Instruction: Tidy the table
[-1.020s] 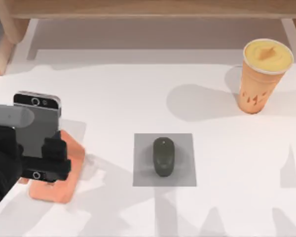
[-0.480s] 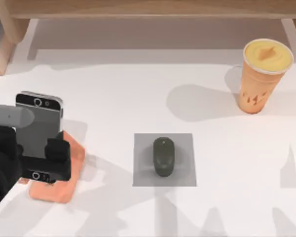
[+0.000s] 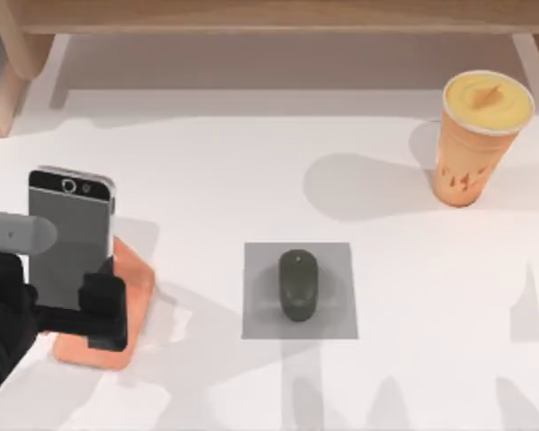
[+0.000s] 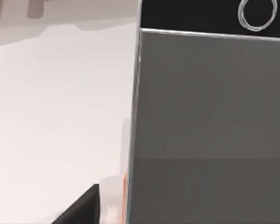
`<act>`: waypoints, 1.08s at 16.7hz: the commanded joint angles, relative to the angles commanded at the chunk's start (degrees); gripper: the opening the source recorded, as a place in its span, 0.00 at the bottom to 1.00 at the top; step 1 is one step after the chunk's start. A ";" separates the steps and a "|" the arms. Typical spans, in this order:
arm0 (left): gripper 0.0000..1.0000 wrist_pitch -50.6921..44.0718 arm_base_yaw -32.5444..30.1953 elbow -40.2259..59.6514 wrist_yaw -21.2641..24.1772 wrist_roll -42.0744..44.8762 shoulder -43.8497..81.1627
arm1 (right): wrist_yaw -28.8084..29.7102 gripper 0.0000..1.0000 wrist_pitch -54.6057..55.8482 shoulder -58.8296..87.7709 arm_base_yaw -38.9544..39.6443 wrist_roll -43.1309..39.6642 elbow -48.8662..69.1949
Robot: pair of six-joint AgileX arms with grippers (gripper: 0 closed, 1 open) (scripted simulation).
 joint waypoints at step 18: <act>1.00 3.11 10.01 -6.62 5.72 3.25 -13.80 | 0.00 1.00 0.00 0.00 0.00 0.00 0.00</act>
